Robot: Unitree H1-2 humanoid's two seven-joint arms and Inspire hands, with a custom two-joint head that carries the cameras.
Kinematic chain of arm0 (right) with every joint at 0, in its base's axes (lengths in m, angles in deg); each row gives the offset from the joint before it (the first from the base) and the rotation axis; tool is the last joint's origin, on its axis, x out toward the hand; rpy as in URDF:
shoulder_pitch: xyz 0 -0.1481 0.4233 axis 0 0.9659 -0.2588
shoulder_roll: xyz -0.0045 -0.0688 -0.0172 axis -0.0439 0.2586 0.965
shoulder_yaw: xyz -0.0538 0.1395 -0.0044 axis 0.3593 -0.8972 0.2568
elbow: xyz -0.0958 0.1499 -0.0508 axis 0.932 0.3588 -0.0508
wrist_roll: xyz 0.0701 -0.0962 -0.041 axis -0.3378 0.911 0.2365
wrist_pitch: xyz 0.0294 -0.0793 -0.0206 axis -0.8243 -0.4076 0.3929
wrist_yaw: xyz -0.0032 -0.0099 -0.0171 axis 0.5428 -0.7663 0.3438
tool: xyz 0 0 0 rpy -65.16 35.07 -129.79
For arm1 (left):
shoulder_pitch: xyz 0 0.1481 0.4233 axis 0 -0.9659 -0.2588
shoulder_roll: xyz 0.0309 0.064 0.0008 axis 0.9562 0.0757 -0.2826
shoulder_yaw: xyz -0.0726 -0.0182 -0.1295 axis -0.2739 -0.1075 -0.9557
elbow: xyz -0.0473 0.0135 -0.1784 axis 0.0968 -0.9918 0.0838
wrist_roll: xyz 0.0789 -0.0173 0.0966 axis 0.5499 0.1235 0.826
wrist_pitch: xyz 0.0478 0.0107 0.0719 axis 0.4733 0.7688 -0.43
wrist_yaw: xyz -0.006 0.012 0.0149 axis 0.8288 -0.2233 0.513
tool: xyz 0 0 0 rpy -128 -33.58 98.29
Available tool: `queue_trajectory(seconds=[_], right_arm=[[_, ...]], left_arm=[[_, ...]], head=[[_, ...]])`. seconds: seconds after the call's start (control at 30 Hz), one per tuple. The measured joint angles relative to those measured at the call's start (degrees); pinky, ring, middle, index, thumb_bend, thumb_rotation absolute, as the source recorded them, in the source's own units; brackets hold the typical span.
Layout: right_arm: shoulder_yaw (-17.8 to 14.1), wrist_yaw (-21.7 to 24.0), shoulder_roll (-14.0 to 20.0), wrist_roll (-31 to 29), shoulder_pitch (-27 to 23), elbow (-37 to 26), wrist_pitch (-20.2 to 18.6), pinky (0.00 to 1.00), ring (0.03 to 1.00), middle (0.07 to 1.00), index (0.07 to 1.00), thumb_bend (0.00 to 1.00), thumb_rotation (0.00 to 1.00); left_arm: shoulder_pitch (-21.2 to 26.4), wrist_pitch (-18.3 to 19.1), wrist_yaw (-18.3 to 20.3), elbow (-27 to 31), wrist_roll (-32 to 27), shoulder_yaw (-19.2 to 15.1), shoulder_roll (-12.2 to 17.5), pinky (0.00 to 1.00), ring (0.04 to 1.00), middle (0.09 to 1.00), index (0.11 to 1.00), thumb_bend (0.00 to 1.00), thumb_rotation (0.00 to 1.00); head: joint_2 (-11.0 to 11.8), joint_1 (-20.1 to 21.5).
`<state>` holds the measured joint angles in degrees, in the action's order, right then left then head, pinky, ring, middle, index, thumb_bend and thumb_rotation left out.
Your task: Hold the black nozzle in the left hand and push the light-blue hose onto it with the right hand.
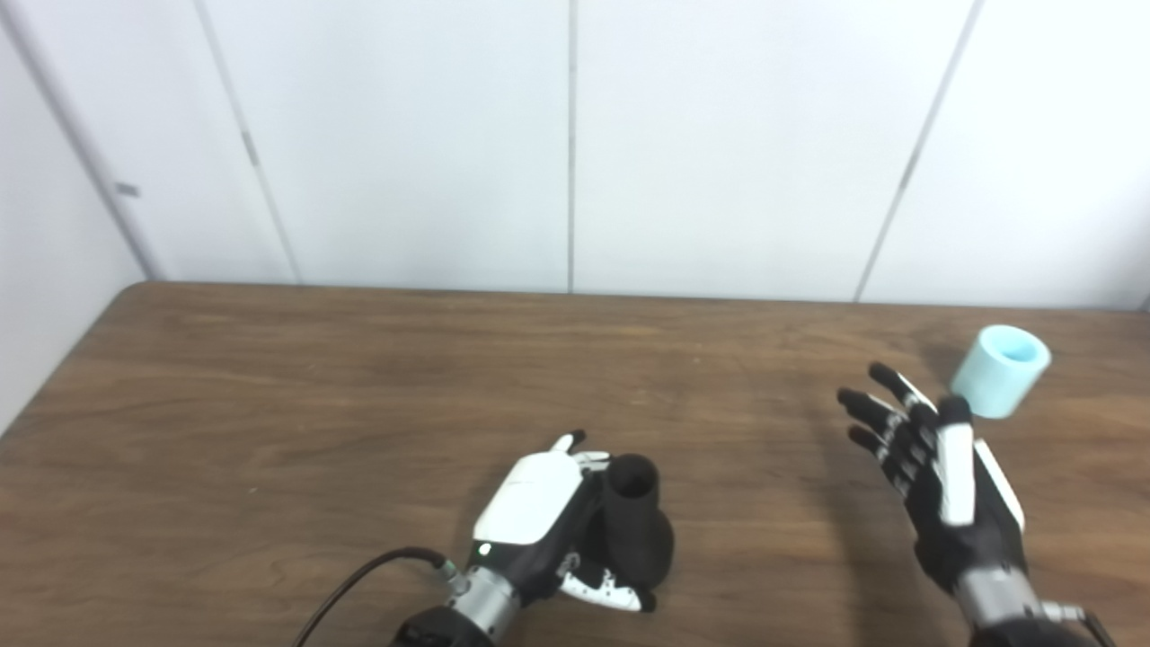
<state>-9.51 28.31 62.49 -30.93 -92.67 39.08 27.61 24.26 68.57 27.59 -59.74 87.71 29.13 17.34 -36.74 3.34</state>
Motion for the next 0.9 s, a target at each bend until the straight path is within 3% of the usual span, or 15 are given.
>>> queue_trajectory(seconds=[0.17,0.63,0.83,0.9], right_arm=[[-2.3,0.0,2.8,-0.6,-2.1,-0.3,-0.1,0.87,0.877,0.779,0.901,0.62,1.0],[-2.9,-0.5,3.4,0.5,-2.6,-3.0,-0.1,0.85,0.861,0.775,0.873,0.64,1.0],[-3.1,-0.9,6.8,3.4,-5.6,-3.0,-1.1,0.82,0.864,0.778,0.865,0.64,1.0],[-2.8,-1.1,7.3,5.1,-6.8,-2.9,-1.2,0.84,0.867,0.781,0.858,0.62,1.0]], left_arm=[[0.3,-0.3,0.2,-0.4,0.0,0.3,0.0,1.0,0.794,0.486,0.494,0.52,0.0],[1.8,-2.4,0.0,-2.2,0.0,1.6,0.3,1.0,0.754,0.486,0.494,0.52,0.0],[1.7,-3.7,-0.2,-2.4,-0.7,1.4,0.6,1.0,0.747,0.486,0.495,0.52,0.0],[1.7,-4.4,-0.3,-2.7,-1.2,1.2,0.9,1.0,0.749,0.486,0.495,0.52,0.0]], head=[[-0.4,1.1],[-1.1,3.2],[-0.4,12.2],[-0.3,13.3]])
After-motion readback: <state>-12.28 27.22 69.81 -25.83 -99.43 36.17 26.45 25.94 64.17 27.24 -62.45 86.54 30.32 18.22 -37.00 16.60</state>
